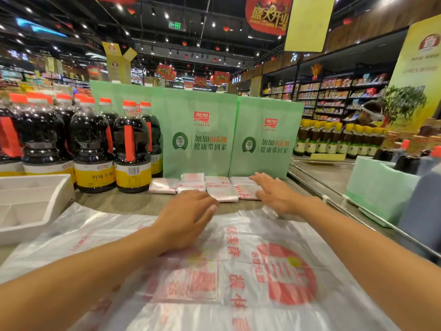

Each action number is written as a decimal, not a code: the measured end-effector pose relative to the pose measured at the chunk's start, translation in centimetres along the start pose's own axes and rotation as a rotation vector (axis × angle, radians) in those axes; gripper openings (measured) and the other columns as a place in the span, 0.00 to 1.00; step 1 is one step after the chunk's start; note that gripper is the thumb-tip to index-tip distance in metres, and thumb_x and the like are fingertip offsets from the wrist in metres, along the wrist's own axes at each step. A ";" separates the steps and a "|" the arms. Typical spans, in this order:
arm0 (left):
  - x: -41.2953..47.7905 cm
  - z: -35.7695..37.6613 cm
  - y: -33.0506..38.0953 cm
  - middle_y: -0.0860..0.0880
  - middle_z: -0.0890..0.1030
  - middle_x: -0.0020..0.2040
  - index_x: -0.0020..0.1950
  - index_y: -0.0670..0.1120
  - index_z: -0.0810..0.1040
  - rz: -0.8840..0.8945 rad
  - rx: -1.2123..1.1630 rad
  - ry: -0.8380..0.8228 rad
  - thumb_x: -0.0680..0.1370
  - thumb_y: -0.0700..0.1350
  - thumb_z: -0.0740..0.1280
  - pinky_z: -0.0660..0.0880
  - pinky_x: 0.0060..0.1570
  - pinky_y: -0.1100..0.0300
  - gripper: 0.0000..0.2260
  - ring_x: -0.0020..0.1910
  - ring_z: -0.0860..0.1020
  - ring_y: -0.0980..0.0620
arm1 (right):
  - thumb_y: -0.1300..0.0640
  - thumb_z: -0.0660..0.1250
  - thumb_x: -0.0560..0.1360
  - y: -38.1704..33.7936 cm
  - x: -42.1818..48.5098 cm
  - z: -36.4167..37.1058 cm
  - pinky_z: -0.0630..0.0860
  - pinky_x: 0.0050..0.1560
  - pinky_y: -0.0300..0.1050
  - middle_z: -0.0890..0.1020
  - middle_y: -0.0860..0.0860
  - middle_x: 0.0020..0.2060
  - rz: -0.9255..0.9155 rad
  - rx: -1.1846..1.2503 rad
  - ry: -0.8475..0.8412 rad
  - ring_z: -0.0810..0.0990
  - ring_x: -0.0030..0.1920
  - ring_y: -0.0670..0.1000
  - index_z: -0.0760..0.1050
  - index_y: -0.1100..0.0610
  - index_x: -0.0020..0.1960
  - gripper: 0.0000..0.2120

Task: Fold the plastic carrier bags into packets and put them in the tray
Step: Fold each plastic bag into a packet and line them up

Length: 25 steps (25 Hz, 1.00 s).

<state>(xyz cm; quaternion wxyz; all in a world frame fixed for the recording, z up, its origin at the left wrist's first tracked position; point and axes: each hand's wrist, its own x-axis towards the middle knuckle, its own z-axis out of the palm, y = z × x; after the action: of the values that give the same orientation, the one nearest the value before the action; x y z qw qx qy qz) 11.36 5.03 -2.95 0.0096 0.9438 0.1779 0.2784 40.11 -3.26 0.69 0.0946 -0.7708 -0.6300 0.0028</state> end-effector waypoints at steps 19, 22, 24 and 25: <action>-13.4 -7.6 9.6 0.61 0.38 0.82 0.81 0.67 0.41 -0.088 0.000 -0.840 0.82 0.68 0.49 0.35 0.78 0.44 0.29 0.81 0.36 0.55 | 0.40 0.64 0.81 -12.9 -22.6 0.6 0.51 0.78 0.44 0.51 0.43 0.82 -0.248 0.181 -0.184 0.49 0.81 0.45 0.52 0.44 0.83 0.35; -13.9 -8.2 7.2 0.58 0.38 0.82 0.80 0.67 0.41 -0.191 0.067 -0.814 0.82 0.68 0.48 0.36 0.78 0.40 0.29 0.81 0.38 0.51 | 0.38 0.62 0.81 -14.1 -21.7 0.9 0.50 0.80 0.49 0.51 0.44 0.82 -0.248 0.147 -0.233 0.48 0.81 0.46 0.52 0.45 0.83 0.35; -14.5 -8.8 5.5 0.57 0.40 0.83 0.81 0.65 0.42 -0.273 0.094 -0.790 0.82 0.68 0.48 0.38 0.78 0.38 0.29 0.82 0.39 0.49 | 0.40 0.62 0.82 -14.9 -20.6 0.9 0.49 0.80 0.50 0.53 0.46 0.82 -0.225 0.123 -0.279 0.51 0.81 0.49 0.52 0.47 0.83 0.34; -14.8 -9.0 4.7 0.56 0.40 0.83 0.82 0.65 0.42 -0.313 0.103 -0.777 0.83 0.68 0.48 0.39 0.78 0.38 0.29 0.82 0.40 0.49 | 0.41 0.61 0.83 -15.3 -20.1 0.9 0.49 0.79 0.51 0.54 0.48 0.82 -0.214 0.113 -0.302 0.52 0.81 0.51 0.53 0.47 0.83 0.34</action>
<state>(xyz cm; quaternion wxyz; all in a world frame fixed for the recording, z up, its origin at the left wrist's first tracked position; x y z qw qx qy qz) -3.45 -5.19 -2.49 0.0708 0.9395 0.3158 -0.1122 20.99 -19.74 -0.21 0.0419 -0.6838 -0.7141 0.1438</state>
